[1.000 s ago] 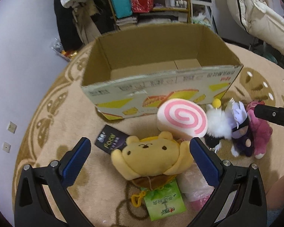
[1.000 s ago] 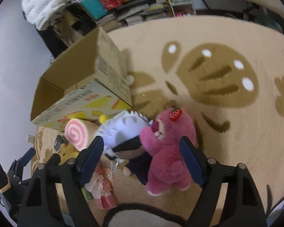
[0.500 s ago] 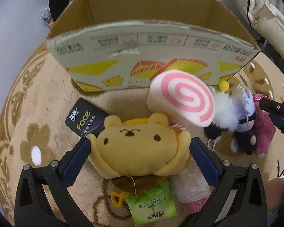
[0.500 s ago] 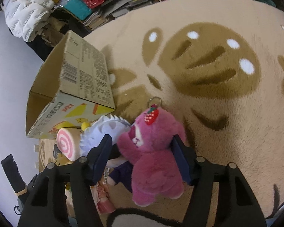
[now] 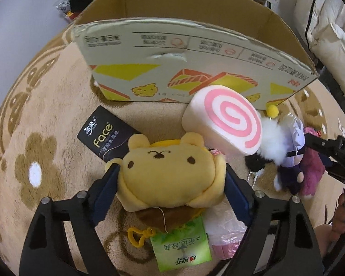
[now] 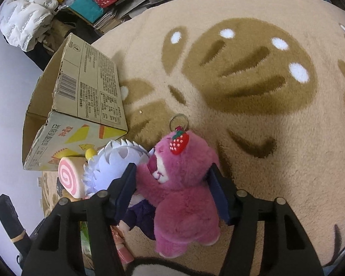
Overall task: Organize soft objects
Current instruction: 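Grasp the pink strawberry bear with the right gripper while the left grasps the yellow bear plush, then carry both plushes over the cardboard box and open both grippers to drop them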
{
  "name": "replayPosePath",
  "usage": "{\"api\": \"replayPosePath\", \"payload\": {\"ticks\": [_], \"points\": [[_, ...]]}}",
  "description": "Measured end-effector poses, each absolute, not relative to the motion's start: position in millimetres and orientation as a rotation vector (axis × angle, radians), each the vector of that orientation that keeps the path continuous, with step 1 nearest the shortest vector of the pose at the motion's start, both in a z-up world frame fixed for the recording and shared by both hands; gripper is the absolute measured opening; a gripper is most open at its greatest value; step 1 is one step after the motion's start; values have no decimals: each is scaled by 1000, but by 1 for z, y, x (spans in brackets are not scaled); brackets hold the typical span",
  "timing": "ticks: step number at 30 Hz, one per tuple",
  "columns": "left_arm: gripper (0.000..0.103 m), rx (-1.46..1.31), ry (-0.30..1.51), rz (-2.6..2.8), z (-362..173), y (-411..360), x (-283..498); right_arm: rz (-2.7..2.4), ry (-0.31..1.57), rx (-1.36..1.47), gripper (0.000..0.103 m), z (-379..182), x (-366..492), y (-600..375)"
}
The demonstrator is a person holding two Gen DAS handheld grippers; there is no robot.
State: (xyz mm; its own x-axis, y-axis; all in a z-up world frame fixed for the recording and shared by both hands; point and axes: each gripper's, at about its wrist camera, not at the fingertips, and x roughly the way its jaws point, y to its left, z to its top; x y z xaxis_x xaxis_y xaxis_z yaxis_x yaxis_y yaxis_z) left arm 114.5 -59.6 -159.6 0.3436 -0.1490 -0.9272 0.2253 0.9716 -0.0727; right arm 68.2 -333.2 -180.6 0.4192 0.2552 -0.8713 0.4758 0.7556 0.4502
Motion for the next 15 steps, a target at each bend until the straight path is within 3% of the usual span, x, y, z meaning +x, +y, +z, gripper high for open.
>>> {"api": "replayPosePath", "payload": {"ticks": [5, 15], "points": [[81, 87, 1168, -223, -151, -58, 110, -152, 1124, 719, 56, -172, 63, -330], [81, 57, 963, -119, -100, -31, 96, -36, 941, 594, 55, -123, 51, -299]]}}
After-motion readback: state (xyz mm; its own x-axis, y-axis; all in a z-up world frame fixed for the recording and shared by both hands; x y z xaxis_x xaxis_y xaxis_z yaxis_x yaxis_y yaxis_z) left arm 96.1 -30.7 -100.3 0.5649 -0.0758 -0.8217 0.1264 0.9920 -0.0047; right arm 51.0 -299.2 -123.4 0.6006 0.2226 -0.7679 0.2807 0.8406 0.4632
